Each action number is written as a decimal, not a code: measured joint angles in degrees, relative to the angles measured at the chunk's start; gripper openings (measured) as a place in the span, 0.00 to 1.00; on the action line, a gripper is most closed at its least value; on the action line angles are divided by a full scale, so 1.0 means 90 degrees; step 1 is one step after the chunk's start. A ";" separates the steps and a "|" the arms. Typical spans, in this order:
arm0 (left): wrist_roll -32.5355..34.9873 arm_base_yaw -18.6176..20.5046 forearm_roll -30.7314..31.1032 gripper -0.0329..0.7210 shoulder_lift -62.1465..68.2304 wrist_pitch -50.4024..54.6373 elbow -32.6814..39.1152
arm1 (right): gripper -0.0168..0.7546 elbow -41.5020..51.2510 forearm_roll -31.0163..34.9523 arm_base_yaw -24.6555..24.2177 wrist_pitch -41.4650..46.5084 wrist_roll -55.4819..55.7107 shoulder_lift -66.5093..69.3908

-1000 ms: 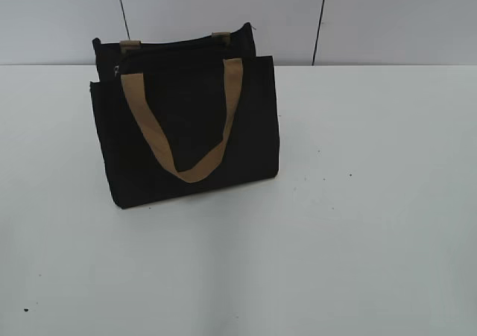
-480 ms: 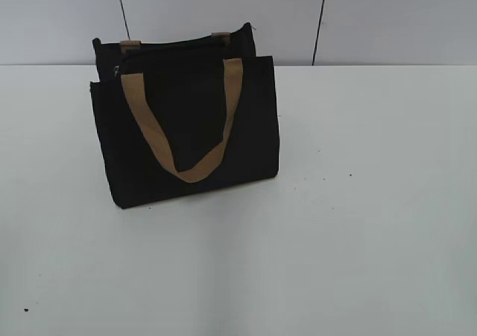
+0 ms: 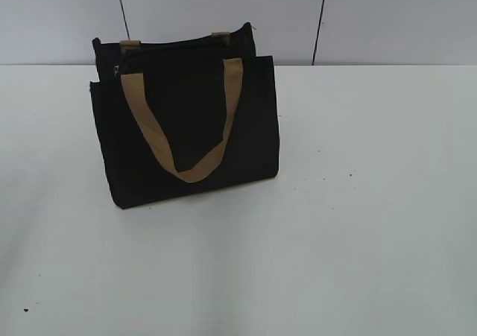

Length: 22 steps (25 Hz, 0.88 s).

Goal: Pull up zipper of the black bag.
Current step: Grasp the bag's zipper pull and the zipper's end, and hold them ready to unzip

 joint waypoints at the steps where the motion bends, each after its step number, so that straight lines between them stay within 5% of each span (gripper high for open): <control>1: 0.0292 0.0000 -0.0165 0.76 0.0449 -0.0413 0.0000 | 0.52 0.0000 0.0000 0.0000 0.0000 0.0000 0.0000; 7: 0.2570 0.0000 -0.2158 0.76 0.2984 -0.2015 -0.0144 | 0.52 0.0000 0.0000 0.0000 0.0000 0.0000 0.0000; 14: 0.6603 0.0122 -0.5108 0.76 0.4770 -0.1305 -0.0932 | 0.52 0.0000 0.0003 0.0000 0.0000 0.0000 0.0000; 18: 0.9653 0.0825 -0.7472 0.76 0.5732 0.0104 -0.0992 | 0.52 0.0000 0.0003 0.0000 0.0000 0.0000 0.0000; 22: 1.1434 0.1546 -0.8629 0.76 0.6529 0.1183 -0.1015 | 0.52 0.0000 0.0003 0.0000 0.0000 0.0000 0.0000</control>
